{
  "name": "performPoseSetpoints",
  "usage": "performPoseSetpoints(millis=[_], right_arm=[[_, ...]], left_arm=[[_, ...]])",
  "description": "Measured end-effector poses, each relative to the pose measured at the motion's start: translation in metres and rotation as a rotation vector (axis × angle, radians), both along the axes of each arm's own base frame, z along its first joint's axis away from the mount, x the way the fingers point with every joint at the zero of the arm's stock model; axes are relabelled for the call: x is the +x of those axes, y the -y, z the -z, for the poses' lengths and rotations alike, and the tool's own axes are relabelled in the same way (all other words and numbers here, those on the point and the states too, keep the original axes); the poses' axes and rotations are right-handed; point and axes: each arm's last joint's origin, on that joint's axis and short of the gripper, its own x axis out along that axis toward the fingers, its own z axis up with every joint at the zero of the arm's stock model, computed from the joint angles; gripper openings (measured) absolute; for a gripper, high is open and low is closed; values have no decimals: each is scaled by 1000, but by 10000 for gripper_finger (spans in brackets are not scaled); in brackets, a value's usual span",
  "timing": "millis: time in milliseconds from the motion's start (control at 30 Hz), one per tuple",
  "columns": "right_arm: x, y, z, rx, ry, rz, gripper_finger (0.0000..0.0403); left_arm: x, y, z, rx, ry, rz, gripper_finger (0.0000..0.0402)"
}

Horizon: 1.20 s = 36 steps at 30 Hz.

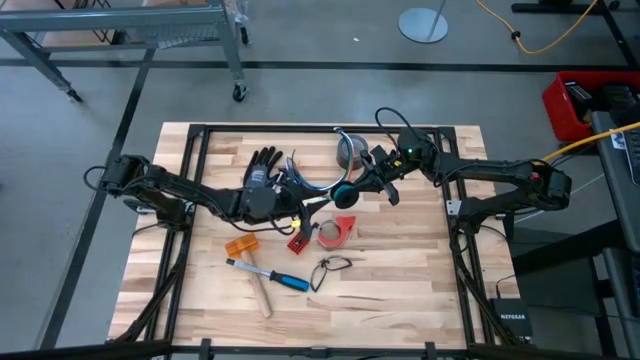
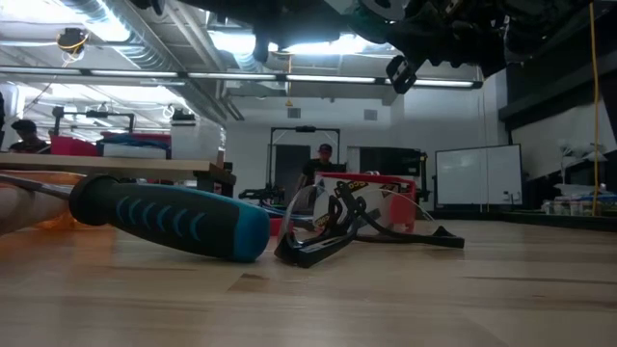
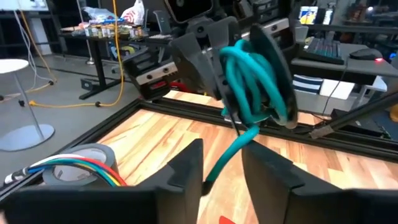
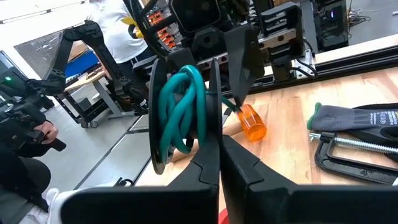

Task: Coil cords
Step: Coil the wire onto the spool

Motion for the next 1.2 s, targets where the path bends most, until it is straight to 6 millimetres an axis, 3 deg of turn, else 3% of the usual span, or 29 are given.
performPoseSetpoints(millis=[167, 833, 967, 1200], right_arm=[[0, 0, 0, 0, 0, 0, 2], [0, 0, -1, -5, 10, 0, 2], [0, 0, -1, -4, 9, 0, 2], [0, 0, -1, -5, 9, -1, 2]], left_arm=[[0, 0, -1, 4, 4, 1, 121], [3, -15, -10, -14, 105, 38, 122], [4, -15, -9, -18, 104, 65, 94], [4, -15, -9, -22, 103, 83, 7]])
